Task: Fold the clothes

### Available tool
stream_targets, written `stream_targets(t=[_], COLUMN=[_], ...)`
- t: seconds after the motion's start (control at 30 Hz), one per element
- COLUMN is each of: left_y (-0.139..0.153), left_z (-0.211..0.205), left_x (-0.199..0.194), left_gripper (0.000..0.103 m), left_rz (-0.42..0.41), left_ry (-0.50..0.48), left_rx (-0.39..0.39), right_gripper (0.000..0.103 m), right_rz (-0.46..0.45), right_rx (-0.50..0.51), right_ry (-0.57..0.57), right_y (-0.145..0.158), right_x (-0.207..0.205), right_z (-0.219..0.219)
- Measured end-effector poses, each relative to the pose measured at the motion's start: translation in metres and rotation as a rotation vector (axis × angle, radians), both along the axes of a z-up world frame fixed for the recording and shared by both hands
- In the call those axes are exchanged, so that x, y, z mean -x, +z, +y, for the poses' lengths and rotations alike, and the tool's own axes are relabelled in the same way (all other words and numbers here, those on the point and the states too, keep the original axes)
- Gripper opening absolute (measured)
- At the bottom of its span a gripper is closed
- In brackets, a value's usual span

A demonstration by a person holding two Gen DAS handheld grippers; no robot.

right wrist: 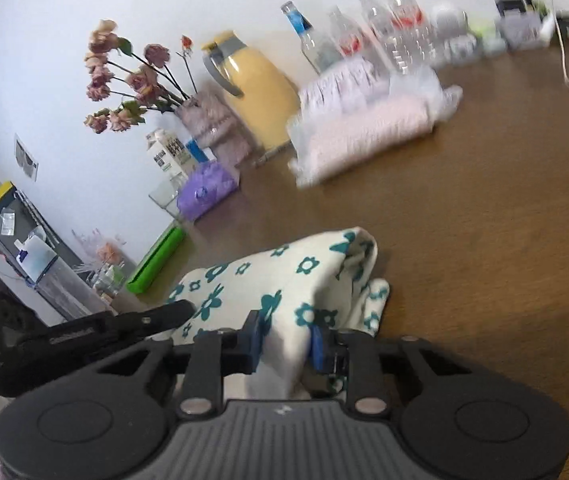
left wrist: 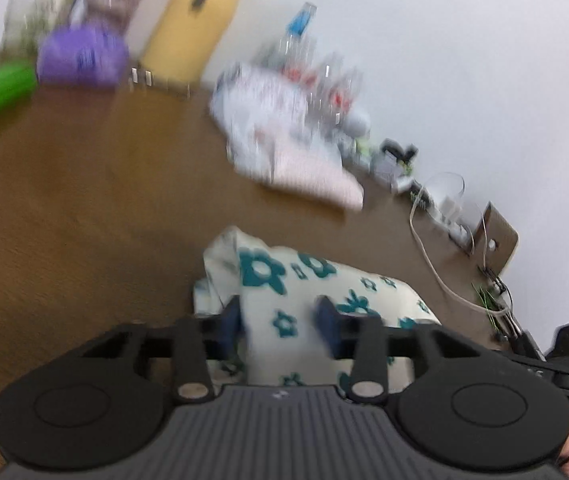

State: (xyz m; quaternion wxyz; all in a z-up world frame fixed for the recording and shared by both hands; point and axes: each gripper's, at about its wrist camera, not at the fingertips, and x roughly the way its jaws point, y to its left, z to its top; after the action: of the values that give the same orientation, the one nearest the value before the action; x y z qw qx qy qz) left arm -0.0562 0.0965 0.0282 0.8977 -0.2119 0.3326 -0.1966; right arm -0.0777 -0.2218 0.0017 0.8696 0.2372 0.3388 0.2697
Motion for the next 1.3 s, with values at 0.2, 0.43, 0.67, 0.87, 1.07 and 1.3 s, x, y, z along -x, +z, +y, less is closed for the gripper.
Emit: stream_targets(t=[0.2,0.43,0.67,0.87,1.07,1.3], left_y=[-0.008,-0.017,-0.012,0.022,0.015,-0.002], left_z=[0.026,0.026,0.012,0.022,-0.016,-0.021], left_x=[-0.030,-0.038,-0.009,0.030,0.062,0.066], left_gripper=[0.062,0.013,0.021,0.074,0.082,0.020], left_rz=[0.052,0.051,-0.011,-0.035,-0.106,-0.092], left_ry=[0.067,0.121,0.262,0.111,-0.021,-0.024], left_rx=[0.120,0.195,0.054,0.029,-0.111,-0.119], right_gripper=[0.068,0.009,0.041,0.079,0.075,0.061], right_rz=[-0.005,0.020,-0.003,-0.099,-0.069,-0.067], right_rx=[-0.040,-0.114,0.064,0.066,0.095,0.073], right_ry=[-0.064,-0.013,-0.036,0.032,0.068,0.029], right_y=[0.005,-0.007,-0.003,0.022,0.002,-0.012], right_x=[-0.037,-0.066,-0.065,-0.036,-0.018,0.001], right_z=[-0.024,-0.015,0.006,-0.009,0.015,0.022])
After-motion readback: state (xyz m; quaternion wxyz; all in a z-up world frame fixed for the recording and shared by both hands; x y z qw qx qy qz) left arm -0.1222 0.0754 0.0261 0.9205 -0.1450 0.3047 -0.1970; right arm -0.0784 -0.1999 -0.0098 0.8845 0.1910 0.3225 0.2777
